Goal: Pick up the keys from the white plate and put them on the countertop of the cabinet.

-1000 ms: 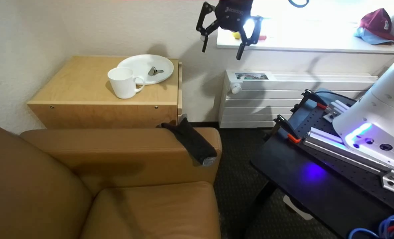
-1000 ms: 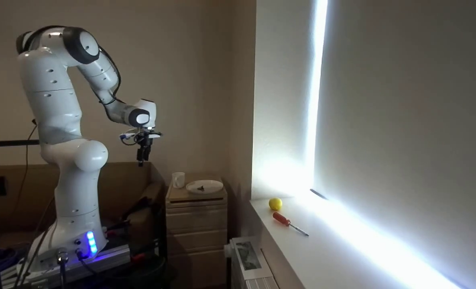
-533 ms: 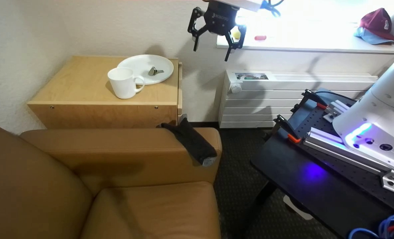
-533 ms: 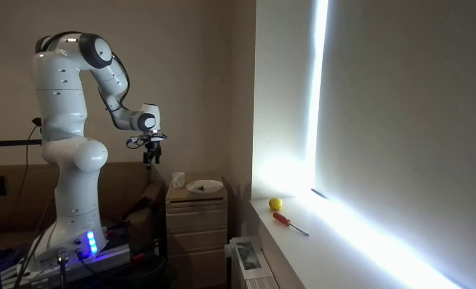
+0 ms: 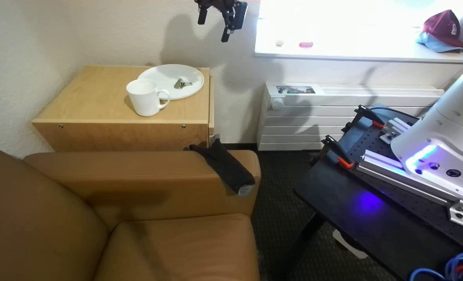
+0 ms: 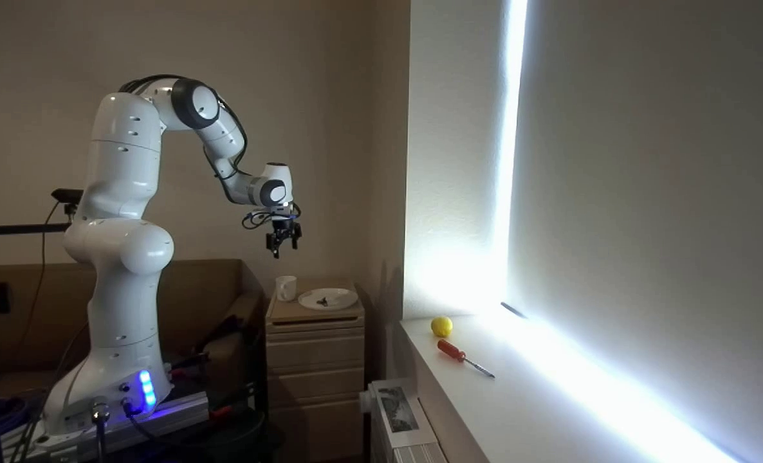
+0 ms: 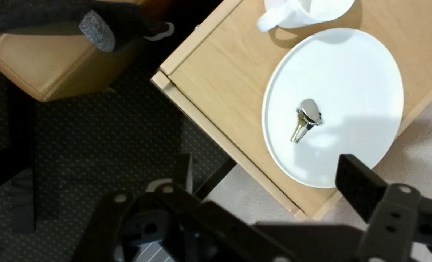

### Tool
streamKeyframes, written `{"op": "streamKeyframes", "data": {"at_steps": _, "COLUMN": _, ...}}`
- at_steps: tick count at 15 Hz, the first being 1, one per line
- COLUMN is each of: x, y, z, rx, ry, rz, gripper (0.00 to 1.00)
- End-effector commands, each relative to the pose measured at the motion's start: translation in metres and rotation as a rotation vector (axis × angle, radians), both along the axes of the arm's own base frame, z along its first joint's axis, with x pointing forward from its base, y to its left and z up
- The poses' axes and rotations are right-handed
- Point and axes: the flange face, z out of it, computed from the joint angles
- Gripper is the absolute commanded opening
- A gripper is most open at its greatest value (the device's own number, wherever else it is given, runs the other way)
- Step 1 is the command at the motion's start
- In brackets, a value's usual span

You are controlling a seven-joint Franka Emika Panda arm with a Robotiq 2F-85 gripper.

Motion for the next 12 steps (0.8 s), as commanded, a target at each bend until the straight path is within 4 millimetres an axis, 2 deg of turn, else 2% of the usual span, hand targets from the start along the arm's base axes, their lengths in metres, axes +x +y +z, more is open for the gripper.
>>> {"op": "streamKeyframes", "data": {"at_steps": 1, "x": 0.0, "y": -0.001, "z": 0.0, "rx": 0.0, "ry": 0.002, "rz": 0.005, "gripper": 1.0}}
{"op": "streamKeyframes", "data": {"at_steps": 2, "x": -0.002, "y": 0.0, "z": -0.002, "rx": -0.001, "ry": 0.004, "rz": 0.007, "gripper": 1.0}}
{"op": "streamKeyframes", "data": {"at_steps": 3, "x": 0.0, "y": -0.005, "z": -0.018, "rx": -0.065, "ry": 0.012, "rz": 0.011, "gripper": 1.0}}
{"op": "streamKeyframes", "data": {"at_steps": 5, "x": 0.021, "y": -0.009, "z": -0.054, "rx": -0.139, "ry": -0.017, "rz": -0.062, "gripper": 1.0}}
{"op": "streamKeyframes", "data": {"at_steps": 7, "x": 0.041, "y": -0.008, "z": -0.082, "rx": -0.178, "ry": -0.013, "rz": -0.137, "gripper": 1.0}}
{"op": "streamKeyframes", "data": {"at_steps": 9, "x": 0.06, "y": 0.002, "z": -0.105, "rx": -0.156, "ry": 0.03, "rz": -0.204, "gripper": 1.0}}
{"op": "streamKeyframes", "data": {"at_steps": 12, "x": 0.091, "y": 0.022, "z": -0.119, "rx": -0.091, "ry": 0.053, "rz": -0.259, "gripper": 1.0}}
